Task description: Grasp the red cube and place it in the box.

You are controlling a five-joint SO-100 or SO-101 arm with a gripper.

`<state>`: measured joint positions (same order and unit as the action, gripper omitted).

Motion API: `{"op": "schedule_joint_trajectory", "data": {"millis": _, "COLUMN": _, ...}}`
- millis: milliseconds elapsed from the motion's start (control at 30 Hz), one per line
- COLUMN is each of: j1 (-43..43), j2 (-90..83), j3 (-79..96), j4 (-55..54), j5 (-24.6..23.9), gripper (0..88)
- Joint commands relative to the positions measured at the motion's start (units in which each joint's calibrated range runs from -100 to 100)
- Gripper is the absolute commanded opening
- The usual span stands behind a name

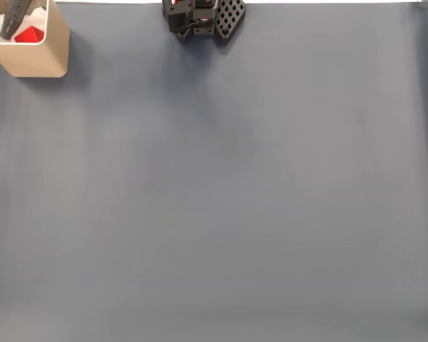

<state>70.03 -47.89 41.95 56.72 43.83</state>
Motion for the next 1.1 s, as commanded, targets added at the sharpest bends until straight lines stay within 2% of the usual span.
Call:
{"op": "schedule_joint_trajectory", "data": {"millis": 0, "j1": -1.6, "j2": -1.2, "j3": -3.1, "j4": 0.9, "j5": -0.3, "gripper": 11.5}}
{"op": "schedule_joint_trajectory", "data": {"millis": 100, "j1": -3.4, "j2": 0.1, "j3": -5.3, "j4": 1.9, "j5": -0.6, "gripper": 0.5}}
{"op": "schedule_joint_trajectory", "data": {"millis": 133, "j1": -4.0, "j2": 0.7, "j3": -6.2, "j4": 2.2, "j5": -0.8, "gripper": 0.0}}
{"op": "schedule_joint_trajectory", "data": {"millis": 467, "j1": -13.1, "j2": 7.0, "j3": -14.8, "j4": 2.6, "j5": -1.8, "gripper": 0.0}}
{"op": "schedule_joint_trajectory", "data": {"millis": 1067, "j1": -46.0, "j2": 12.5, "j3": -18.2, "j4": -1.5, "j5": 0.9, "gripper": 0.0}}
